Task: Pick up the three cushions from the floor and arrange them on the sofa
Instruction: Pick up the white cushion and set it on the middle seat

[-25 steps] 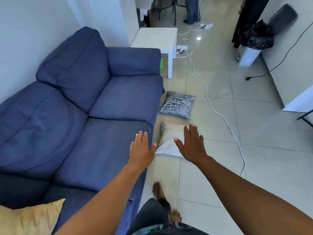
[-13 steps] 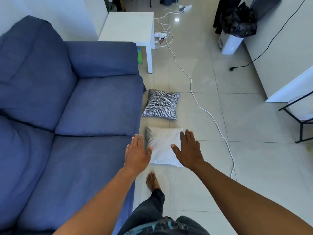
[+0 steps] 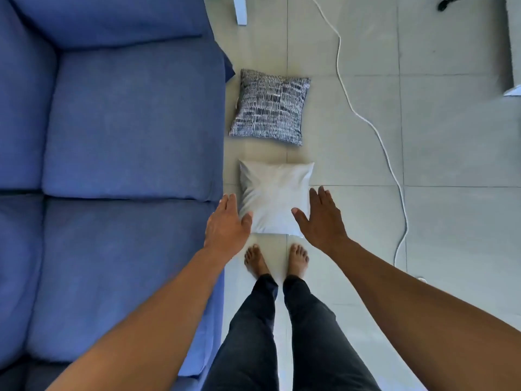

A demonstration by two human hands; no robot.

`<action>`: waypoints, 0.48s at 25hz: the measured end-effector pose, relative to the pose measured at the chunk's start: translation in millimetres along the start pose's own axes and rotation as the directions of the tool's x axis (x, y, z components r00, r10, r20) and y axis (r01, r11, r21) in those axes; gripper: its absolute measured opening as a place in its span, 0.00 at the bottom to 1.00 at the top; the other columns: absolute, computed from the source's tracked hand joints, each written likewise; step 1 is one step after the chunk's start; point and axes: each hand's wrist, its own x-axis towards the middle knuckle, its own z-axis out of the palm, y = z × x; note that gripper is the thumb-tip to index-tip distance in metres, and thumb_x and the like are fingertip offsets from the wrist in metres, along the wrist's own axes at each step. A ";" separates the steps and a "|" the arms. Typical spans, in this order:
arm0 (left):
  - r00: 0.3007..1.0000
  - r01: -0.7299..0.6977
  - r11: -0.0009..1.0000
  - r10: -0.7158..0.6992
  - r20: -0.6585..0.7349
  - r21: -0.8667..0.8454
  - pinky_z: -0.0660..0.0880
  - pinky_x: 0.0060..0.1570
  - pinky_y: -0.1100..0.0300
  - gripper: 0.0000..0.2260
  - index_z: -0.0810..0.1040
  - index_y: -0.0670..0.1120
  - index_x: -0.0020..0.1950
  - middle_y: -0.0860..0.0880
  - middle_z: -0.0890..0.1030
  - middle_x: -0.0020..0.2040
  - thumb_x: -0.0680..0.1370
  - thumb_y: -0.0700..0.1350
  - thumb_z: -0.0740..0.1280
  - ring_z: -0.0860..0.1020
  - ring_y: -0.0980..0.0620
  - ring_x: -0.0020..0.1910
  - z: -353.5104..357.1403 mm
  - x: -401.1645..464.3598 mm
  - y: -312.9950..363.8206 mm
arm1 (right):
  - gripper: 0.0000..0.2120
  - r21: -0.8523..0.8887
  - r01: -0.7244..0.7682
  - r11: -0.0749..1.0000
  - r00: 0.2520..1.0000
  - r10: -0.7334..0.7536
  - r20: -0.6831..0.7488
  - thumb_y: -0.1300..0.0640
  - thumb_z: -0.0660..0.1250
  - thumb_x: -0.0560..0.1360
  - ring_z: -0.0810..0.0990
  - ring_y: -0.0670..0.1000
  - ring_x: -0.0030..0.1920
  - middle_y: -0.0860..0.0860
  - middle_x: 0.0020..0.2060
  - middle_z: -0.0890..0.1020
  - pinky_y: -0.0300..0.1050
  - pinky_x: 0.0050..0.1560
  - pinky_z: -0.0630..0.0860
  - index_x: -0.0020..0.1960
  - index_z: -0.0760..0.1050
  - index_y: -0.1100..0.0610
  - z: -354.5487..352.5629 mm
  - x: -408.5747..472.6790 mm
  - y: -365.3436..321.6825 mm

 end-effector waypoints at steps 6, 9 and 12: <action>0.982 0.165 0.986 -0.162 0.094 -0.027 0.62 0.77 0.46 0.31 0.56 0.42 0.85 0.43 0.60 0.85 0.87 0.54 0.59 0.61 0.42 0.83 90.6 124.2 -27.1 | 0.36 -0.008 -0.060 0.998 0.996 0.060 0.069 0.43 0.59 0.86 0.51 0.61 0.86 0.62 0.85 0.54 0.61 0.82 0.55 0.85 0.52 0.63 79.1 137.7 52.3; 0.973 0.192 0.981 -0.191 0.131 0.010 0.67 0.72 0.45 0.29 0.60 0.41 0.84 0.41 0.66 0.82 0.86 0.53 0.60 0.67 0.38 0.79 151.8 193.7 -49.6 | 0.37 0.002 -0.075 0.997 0.990 0.074 0.116 0.43 0.60 0.86 0.55 0.63 0.84 0.64 0.84 0.56 0.60 0.81 0.58 0.84 0.53 0.65 135.2 204.8 88.6; 0.965 0.231 0.973 -0.226 0.132 -0.025 0.68 0.71 0.49 0.29 0.63 0.41 0.82 0.39 0.69 0.80 0.85 0.53 0.62 0.69 0.37 0.77 204.2 256.7 -71.5 | 0.37 0.026 -0.099 0.995 0.987 0.095 0.130 0.43 0.60 0.86 0.57 0.64 0.83 0.64 0.83 0.59 0.59 0.80 0.59 0.84 0.54 0.66 183.9 261.6 124.2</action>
